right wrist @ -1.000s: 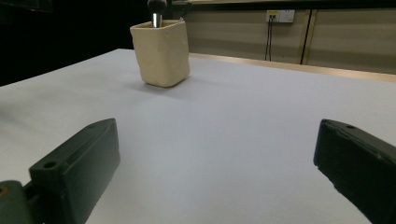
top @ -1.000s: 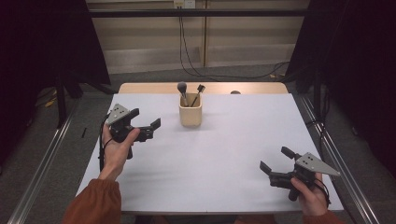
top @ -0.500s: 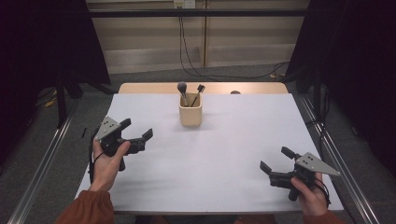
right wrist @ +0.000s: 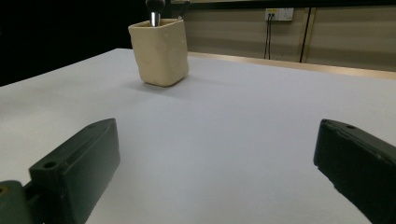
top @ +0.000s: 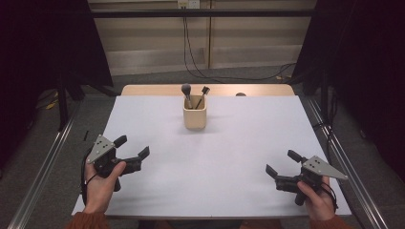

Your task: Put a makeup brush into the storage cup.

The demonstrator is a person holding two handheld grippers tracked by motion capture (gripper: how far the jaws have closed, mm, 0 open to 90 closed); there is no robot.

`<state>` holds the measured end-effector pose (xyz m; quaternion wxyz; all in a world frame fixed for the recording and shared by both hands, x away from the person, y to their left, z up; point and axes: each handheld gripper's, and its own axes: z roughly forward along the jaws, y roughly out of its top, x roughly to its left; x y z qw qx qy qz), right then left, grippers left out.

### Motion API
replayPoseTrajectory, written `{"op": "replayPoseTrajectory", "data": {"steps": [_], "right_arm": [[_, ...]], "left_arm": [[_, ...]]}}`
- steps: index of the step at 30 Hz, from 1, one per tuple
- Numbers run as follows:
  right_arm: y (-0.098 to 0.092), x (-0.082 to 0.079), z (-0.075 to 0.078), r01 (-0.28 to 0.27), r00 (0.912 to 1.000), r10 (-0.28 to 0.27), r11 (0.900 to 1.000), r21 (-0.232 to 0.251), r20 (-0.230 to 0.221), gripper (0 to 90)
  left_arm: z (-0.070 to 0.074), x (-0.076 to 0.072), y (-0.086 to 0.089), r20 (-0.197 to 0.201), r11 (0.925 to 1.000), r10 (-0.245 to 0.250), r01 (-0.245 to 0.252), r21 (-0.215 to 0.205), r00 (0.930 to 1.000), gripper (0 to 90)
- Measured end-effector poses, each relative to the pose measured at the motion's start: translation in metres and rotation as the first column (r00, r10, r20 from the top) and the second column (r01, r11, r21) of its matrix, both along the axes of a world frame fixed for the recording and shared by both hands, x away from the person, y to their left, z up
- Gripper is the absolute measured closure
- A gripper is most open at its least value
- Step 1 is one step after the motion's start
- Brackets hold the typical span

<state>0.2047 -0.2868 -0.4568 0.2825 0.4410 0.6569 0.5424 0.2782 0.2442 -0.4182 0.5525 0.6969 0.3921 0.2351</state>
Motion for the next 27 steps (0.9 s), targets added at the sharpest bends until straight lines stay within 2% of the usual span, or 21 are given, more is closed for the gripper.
{"op": "replayPoseTrajectory", "data": {"steps": [1,5,7,10,15,21,24,26,27], "right_arm": [[0.0,0.0,0.0,-0.001,1.0,0.001,1.0,-0.002,0.0,0.0],[0.0,0.0,0.0,-0.002,1.0,0.002,1.0,-0.001,0.001,0.0],[0.0,0.0,0.0,0.001,1.0,-0.001,1.0,0.002,0.001,0.0],[-0.001,0.0,-0.001,0.003,1.0,-0.003,1.0,0.003,-0.003,0.0],[0.0,0.0,0.0,0.001,1.0,-0.001,1.0,0.0,-0.001,0.0],[-0.003,-0.003,0.0,0.01,1.0,-0.01,1.0,0.007,0.002,0.0],[-0.002,-0.002,0.0,0.01,0.9999,-0.01,1.0,0.006,0.003,0.0],[-0.001,-0.001,0.0,0.008,1.0,-0.008,1.0,0.006,0.001,0.0],[-0.001,-0.001,0.001,0.007,1.0,-0.007,1.0,0.004,0.001,0.0]], "left_arm": [[-0.001,-0.001,0.0,-0.001,1.0,0.002,-0.002,-0.009,1.0,4.9],[-0.005,-0.009,0.002,-0.005,0.9999,-0.007,0.007,0.01,1.0,4.6],[-0.007,-0.013,0.006,0.006,0.9999,0.011,-0.011,0.005,0.9999,4.3],[-0.009,-0.017,0.008,0.015,0.9997,0.012,-0.013,0.02,0.9998,3.3],[-0.013,-0.023,0.007,0.015,1.0,-0.002,0.002,0.008,0.9999,3.3],[-0.014,-0.027,0.014,0.005,0.9996,0.028,-0.028,-0.004,0.9996,3.7],[-0.015,-0.031,0.014,-0.001,0.9999,0.015,-0.015,0.008,0.9999,3.7],[-0.015,-0.033,0.014,0.01,0.9996,0.014,-0.015,0.023,0.9998,3.8],[-0.015,-0.033,0.015,0.011,0.9998,0.012,-0.013,0.017,0.9999,3.8]]}}
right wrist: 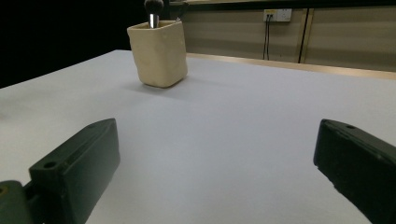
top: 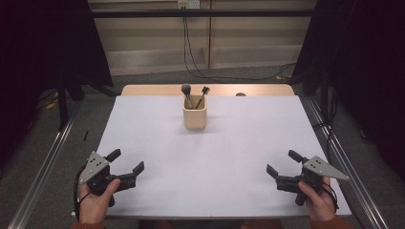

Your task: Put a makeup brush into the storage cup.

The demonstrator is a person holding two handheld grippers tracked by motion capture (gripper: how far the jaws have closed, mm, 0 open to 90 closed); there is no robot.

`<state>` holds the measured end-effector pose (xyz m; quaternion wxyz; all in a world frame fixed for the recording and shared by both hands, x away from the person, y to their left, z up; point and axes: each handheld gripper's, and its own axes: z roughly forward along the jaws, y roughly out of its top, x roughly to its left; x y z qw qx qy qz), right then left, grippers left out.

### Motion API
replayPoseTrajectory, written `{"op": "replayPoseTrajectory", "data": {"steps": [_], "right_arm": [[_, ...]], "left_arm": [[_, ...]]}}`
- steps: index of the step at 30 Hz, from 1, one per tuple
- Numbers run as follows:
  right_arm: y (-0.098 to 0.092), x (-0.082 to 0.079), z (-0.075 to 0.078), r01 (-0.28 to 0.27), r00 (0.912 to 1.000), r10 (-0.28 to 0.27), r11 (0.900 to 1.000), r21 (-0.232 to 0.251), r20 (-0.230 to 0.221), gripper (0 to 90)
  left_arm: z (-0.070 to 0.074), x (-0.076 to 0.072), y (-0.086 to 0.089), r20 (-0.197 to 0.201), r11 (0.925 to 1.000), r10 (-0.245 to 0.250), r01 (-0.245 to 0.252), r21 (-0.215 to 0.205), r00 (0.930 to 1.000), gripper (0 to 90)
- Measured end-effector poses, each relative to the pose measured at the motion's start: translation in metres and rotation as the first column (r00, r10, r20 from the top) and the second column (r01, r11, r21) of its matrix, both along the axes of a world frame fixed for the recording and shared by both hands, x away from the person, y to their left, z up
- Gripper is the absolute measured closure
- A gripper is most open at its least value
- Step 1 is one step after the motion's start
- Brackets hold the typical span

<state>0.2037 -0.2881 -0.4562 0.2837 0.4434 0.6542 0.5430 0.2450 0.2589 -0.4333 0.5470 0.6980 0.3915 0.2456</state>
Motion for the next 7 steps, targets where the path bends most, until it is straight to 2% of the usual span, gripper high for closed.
{"op": "replayPoseTrajectory", "data": {"steps": [4,7], "right_arm": [[0.0002,0.0018,-0.0001,-0.003,1.0,0.003,1.0,0.001,-0.003,0.0],[0.0003,0.0032,-0.0007,-0.004,1.0,0.004,1.0,-0.001,-0.007,0.0]], "left_arm": [[-0.0009,-0.0002,0.0049,-0.009,0.9999,0.014,-0.014,-0.003,0.9999,4.1],[-0.0008,-0.0004,0.0048,-0.01,1.0,0.007,-0.007,0.003,0.9999,4.2]]}}
